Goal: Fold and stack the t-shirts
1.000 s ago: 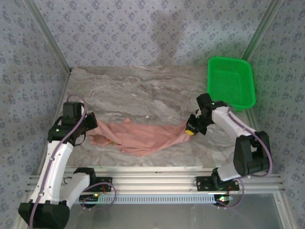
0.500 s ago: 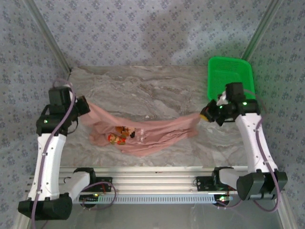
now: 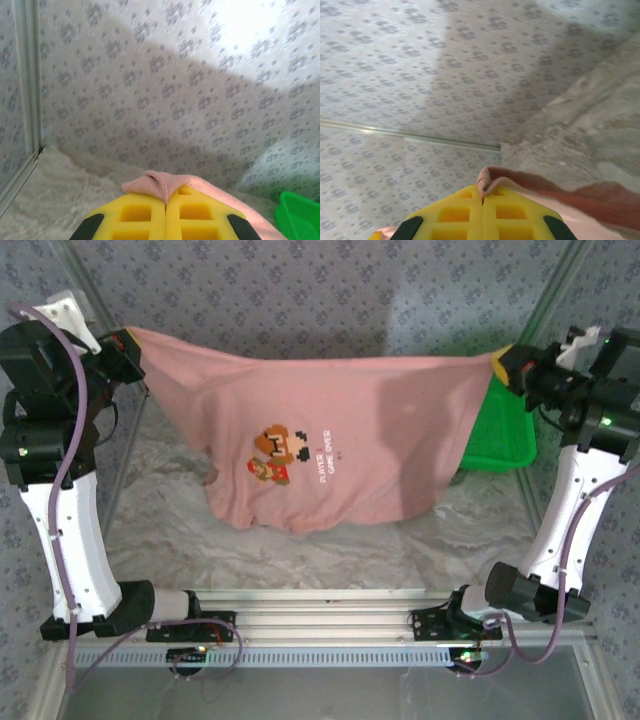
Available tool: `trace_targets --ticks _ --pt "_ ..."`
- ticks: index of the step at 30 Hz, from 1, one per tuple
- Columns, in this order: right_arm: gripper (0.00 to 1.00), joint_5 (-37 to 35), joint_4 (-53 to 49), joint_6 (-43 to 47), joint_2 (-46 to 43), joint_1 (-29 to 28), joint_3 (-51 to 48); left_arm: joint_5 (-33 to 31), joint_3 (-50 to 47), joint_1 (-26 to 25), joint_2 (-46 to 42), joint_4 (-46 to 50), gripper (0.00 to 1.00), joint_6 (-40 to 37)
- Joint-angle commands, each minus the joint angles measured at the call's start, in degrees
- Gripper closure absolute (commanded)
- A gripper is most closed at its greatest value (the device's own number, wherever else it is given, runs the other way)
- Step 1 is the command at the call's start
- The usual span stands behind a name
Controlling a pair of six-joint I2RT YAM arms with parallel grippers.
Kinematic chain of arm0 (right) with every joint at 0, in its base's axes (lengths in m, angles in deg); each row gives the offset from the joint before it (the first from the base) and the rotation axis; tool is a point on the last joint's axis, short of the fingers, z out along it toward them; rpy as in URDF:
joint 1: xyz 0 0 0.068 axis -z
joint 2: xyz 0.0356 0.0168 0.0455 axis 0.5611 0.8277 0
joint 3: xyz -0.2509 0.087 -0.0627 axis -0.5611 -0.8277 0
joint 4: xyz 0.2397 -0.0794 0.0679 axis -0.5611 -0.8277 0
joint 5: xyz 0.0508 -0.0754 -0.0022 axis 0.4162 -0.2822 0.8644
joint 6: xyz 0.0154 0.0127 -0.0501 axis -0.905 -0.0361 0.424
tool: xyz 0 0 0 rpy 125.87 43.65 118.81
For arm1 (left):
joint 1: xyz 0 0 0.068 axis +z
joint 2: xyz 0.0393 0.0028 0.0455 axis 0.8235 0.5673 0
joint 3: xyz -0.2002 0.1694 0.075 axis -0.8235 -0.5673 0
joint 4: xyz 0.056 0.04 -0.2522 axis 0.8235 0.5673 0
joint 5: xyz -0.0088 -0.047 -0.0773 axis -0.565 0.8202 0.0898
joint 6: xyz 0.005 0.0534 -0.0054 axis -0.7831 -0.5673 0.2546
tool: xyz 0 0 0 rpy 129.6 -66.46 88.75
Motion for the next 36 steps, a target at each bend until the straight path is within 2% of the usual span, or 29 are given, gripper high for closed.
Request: trace_targets --ticks 1,7,12,15,23,28,36 --pt "1.00 7.07 6.61 -7.08 0.79 1.53 4.50 3.16 4.31 0.59 1.35 -0.13 1.00 0.24" --pt "1.00 13.05 11.02 -11.97 -2.18 3.19 3.60 5.59 4.39 0.55 -2.04 -0.35 1.00 1.90" --pt "1.00 14.75 18.92 -17.81 -7.13 3.19 -1.27 6.79 4.97 0.56 -5.11 -1.51 1.00 4.85" --pt "1.00 15.11 20.07 -19.78 -7.83 3.45 0.64 5.66 9.05 0.59 -4.83 -0.67 1.00 5.22" --pt "1.00 13.13 24.67 -24.12 -5.59 3.81 5.75 7.37 24.59 0.58 4.90 2.54 1.00 8.57" --pt "1.00 12.10 23.03 -23.28 -3.59 2.40 7.01 10.03 25.24 0.59 10.34 0.43 1.00 11.25" --pt "1.00 8.42 18.71 -14.87 3.55 -5.57 5.41 13.64 28.36 0.56 20.80 -5.34 1.00 15.13"
